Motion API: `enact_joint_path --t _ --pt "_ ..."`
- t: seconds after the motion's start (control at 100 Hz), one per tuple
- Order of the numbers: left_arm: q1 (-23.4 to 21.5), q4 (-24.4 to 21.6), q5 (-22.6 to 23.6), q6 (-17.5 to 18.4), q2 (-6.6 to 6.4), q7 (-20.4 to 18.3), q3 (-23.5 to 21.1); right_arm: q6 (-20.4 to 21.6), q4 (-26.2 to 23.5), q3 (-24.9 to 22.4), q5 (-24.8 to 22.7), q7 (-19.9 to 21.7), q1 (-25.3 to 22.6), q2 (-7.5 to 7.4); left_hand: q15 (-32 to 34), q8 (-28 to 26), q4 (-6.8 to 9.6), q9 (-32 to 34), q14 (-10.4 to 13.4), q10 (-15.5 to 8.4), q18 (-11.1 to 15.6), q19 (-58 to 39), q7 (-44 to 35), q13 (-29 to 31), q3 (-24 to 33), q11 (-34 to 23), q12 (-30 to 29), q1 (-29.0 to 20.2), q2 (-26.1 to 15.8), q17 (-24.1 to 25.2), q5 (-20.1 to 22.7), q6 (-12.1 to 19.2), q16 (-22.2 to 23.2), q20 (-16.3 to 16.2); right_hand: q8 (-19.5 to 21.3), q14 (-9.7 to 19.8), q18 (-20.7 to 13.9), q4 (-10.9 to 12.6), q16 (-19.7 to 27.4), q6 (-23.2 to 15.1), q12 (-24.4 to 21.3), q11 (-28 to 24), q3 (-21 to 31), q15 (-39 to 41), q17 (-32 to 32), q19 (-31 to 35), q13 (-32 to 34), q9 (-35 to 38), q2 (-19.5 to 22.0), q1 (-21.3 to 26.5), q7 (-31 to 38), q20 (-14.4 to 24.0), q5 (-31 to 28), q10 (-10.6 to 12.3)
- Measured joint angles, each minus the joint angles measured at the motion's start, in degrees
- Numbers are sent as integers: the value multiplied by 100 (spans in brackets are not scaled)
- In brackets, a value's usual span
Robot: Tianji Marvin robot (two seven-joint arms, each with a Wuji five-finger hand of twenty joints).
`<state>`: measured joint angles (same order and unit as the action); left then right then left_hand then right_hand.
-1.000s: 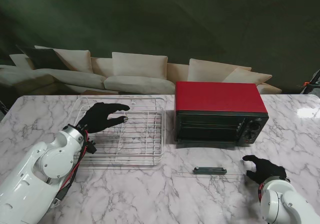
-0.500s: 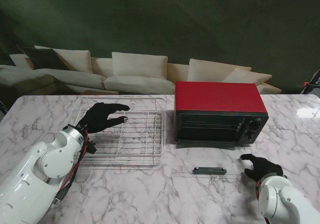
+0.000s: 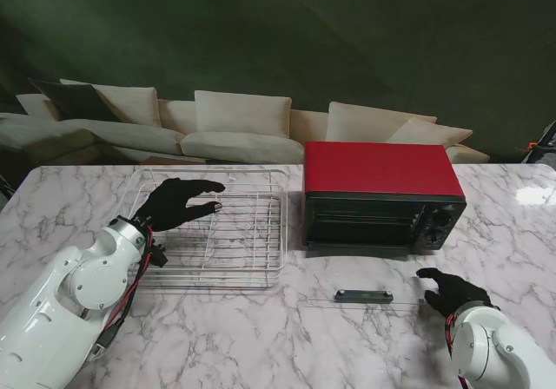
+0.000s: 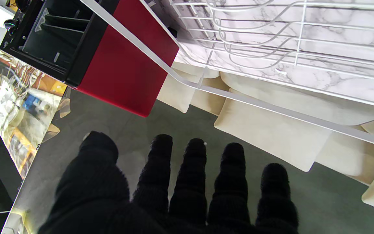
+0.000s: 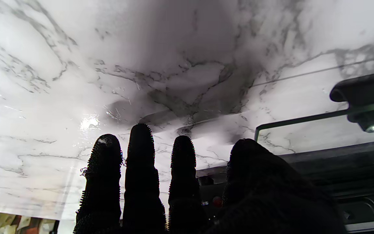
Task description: Slide the trays into the oven
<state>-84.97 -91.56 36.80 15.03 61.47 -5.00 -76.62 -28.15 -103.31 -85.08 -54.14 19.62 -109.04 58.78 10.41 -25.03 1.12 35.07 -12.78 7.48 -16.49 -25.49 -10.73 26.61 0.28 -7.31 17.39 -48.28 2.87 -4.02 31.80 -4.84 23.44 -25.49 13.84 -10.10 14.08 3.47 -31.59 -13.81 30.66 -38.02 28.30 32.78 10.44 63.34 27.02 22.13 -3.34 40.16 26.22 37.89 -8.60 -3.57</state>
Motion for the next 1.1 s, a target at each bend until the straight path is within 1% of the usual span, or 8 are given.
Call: enact_joint_path --t 0.1,0.22,0.43,0.55,0.63,0.77,0.89,1.1 --pt "1 1 -2 0 0 0 0 -30 16 51 -71 -20 18 0 0 0 0 0 0 0 0 0 0 0 0 0 0 0 0 0 0 -1 0 0 4 1 0 0 -8 44 0 0 -32 30 2 0 1 0 -10 90 -65 10 55 0" --pt "3 5 -3 0 0 -1 0 -51 33 96 -166 -13 39 -3 0 0 0 0 0 0 0 0 0 0 0 0 0 0 0 0 0 -1 0 0 -21 5 0 -36 -15 102 0 0 364 88 16 1 3 -6 -528 147 -707 35 46 9" --pt "9 15 -3 3 0 -2 2 -77 61 153 -247 11 82 -6 0 0 0 0 0 0 0 0 0 0 0 0 0 -1 0 0 0 -1 0 0 -22 3 -1 -56 -76 191 0 0 639 162 21 3 3 -75 -775 148 -1382 60 39 32" --pt "10 21 -3 4 0 1 2 -77 65 164 -272 76 108 -17 0 0 0 0 0 0 0 0 0 0 0 0 0 -1 0 0 0 -1 0 0 331 -1 -3 -56 -108 195 -33 0 836 179 21 7 3 -180 -922 46 -2136 66 -104 57" --pt "12 22 -3 4 0 3 4 -69 69 194 -329 135 133 -38 0 0 0 0 0 0 0 0 0 0 0 0 0 -1 0 0 0 -1 0 0 364 2 -4 -52 -125 249 -52 1 978 181 21 9 3 -225 -932 -43 -2352 68 -104 59" --pt "13 26 -3 8 0 7 5 -74 95 287 -368 201 205 -89 0 0 0 0 0 0 0 0 0 0 0 0 0 -1 0 0 0 -1 0 0 366 -111 -10 -27 -165 525 -52 2 1274 245 21 9 6 -301 -996 -77 -2637 69 -104 41" --pt "13 29 -4 9 1 10 5 -100 129 401 -400 218 284 -120 0 0 0 0 0 0 0 0 0 0 0 0 0 -1 0 0 0 -1 0 0 367 -240 -48 -26 -224 892 9 2 1725 298 21 10 6 -373 -1003 -77 -2696 71 -104 -78" --pt "13 33 -8 11 2 14 3 -131 118 390 -194 212 305 -127 0 0 0 0 0 0 0 0 0 0 0 0 0 -1 0 0 0 -1 0 0 367 -418 -47 -19 -324 963 9 2 1862 332 -3 10 -123 -427 -996 -76 -2696 74 -104 -86"
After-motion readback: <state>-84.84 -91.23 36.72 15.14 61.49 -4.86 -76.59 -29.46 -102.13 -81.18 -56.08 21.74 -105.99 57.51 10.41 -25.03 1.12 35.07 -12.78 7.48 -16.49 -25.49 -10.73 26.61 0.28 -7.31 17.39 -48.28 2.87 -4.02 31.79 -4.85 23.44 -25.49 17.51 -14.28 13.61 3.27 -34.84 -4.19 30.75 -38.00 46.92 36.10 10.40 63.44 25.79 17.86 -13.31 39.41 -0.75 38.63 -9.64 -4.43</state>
